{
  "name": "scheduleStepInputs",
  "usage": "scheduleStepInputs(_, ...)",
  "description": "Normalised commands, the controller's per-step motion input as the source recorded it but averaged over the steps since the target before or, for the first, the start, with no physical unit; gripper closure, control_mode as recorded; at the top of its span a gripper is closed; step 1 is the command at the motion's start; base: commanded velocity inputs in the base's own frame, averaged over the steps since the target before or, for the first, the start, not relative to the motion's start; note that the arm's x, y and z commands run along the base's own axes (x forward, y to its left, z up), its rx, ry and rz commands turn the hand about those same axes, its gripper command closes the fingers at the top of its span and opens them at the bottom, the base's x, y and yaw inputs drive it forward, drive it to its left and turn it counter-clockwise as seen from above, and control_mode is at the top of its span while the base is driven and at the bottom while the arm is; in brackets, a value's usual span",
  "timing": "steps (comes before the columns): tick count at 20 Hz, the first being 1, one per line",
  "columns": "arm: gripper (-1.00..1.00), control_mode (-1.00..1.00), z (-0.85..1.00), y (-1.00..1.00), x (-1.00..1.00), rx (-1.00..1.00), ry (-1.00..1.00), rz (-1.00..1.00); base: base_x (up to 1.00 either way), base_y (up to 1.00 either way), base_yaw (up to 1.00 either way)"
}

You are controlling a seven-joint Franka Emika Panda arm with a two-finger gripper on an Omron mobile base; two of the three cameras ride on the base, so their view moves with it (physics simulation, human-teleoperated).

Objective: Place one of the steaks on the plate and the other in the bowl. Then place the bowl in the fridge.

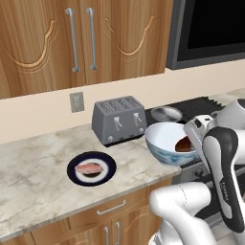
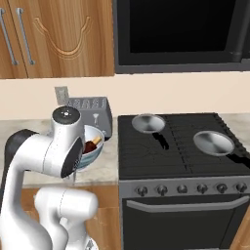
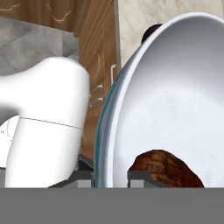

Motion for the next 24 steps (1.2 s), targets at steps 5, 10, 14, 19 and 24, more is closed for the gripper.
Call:
scheduleStepInputs(5,1.00,1.00,0.00,0.00,0.00,0.00,0.00,0.00,-0.49,-0.33,0.00)
scheduleStepInputs(10,1.00,1.00,0.00,0.00,0.00,0.00,0.00,0.00,-0.21,-0.47,-0.10)
scheduleStepInputs(14,1.00,1.00,0.00,0.00,0.00,0.00,0.00,0.00,-0.06,-0.86,0.03)
scheduleStepInputs(19,1.00,1.00,0.00,0.00,0.00,0.00,0.00,0.00,-0.04,-0.86,0.13)
scheduleStepInputs(24,1.00,1.00,0.00,0.00,0.00,0.00,0.00,0.00,-0.27,-0.84,0.17)
